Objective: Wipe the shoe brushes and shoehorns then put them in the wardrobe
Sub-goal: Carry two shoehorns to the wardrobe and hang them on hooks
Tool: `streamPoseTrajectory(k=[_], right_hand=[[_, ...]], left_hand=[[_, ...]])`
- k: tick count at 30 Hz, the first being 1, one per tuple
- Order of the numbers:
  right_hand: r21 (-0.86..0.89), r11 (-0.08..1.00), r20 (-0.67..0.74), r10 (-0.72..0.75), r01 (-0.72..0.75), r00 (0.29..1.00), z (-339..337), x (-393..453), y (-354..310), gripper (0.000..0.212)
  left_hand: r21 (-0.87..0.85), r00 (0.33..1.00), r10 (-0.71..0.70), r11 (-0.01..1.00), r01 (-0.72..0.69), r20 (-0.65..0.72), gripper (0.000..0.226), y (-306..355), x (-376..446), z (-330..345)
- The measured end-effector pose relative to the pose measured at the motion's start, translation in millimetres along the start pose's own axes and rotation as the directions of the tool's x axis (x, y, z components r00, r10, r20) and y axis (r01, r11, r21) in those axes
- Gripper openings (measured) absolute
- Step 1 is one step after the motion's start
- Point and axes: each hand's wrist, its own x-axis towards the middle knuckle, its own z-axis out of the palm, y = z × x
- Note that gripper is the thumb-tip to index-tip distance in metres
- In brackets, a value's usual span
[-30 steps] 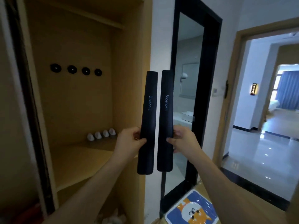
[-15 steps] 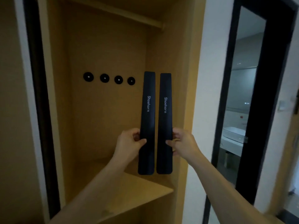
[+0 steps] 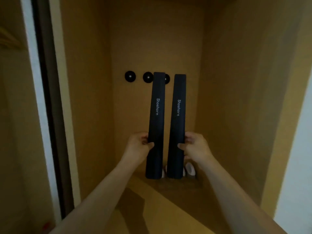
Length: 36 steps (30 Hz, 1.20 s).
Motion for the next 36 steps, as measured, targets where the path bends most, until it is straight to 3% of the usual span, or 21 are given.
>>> streamPoseTrajectory(k=[8, 18, 36], right_hand=[[0.101, 0.994, 0.188, -0.058, 0.039, 0.98, 18.2, 119.0, 18.6, 0.031], [0.153, 0.987, 0.217, -0.075, 0.042, 0.973, 42.1, 211.5, 43.7, 0.039], [0.176, 0.984, 0.184, -0.062, 0.029, 0.981, 79.3, 272.3, 33.2, 0.038]], left_hand=[[0.059, 0.978, -0.034, 0.997, 0.047, -0.204, 0.022, -11.5, 79.6, 2.3], [0.047, 0.921, -0.053, 0.996, 0.077, -0.386, 0.027, -33.8, 140.6, -2.7], [-0.057, 0.856, -0.031, 0.998, 0.001, -0.517, 0.03, -55.8, 258.4, -56.0]])
